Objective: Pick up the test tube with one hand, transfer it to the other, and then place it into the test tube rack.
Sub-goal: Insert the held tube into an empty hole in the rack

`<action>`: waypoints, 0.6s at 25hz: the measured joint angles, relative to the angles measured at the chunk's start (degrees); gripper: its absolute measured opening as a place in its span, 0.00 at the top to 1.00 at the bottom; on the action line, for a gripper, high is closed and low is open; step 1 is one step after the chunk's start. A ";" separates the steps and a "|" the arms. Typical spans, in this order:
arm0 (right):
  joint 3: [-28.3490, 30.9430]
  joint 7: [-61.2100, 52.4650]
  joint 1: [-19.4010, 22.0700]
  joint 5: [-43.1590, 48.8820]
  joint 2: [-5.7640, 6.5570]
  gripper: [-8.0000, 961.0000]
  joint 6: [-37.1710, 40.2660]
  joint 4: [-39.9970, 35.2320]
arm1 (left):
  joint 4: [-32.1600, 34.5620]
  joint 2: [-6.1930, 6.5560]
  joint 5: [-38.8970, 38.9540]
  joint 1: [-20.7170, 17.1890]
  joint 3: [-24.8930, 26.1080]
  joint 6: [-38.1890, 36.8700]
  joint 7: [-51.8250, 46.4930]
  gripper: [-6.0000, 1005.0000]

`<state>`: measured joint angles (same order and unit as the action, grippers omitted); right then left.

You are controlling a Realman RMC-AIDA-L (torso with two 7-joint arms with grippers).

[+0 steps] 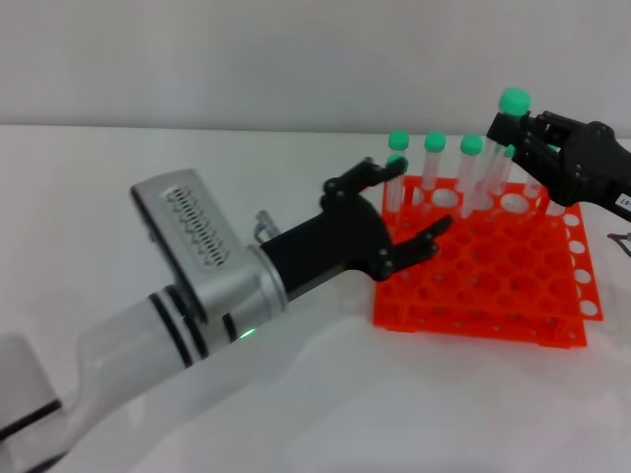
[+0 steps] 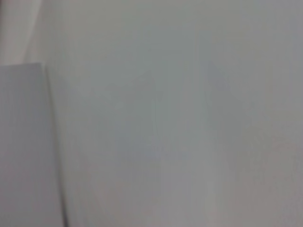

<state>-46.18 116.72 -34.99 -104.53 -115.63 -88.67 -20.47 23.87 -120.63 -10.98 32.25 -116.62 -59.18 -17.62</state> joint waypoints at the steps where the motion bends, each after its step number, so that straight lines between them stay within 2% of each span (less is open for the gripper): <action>1: -0.07 0.55 0.03 -0.68 -0.04 0.80 0.69 0.16 | 0.01 0.00 0.77 -0.35 -0.23 -0.06 0.58 0.34; 4: -0.37 2.29 0.08 -2.47 -0.25 0.80 2.80 0.63 | 0.16 -0.01 7.72 -3.30 -3.30 -0.63 5.09 0.20; 9: -0.56 7.78 -2.41 -4.86 -0.55 0.80 6.06 5.19 | 0.21 0.03 18.66 -8.87 -7.59 -3.67 11.68 0.16; 15: -0.01 19.31 -6.10 -9.36 -0.57 0.80 7.67 14.80 | -0.09 0.18 27.81 -14.28 -8.22 -5.49 13.24 0.12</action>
<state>-46.19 136.03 -41.09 -113.89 -116.20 -81.00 -5.67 23.77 -120.45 16.83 17.96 -124.83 -64.67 -4.38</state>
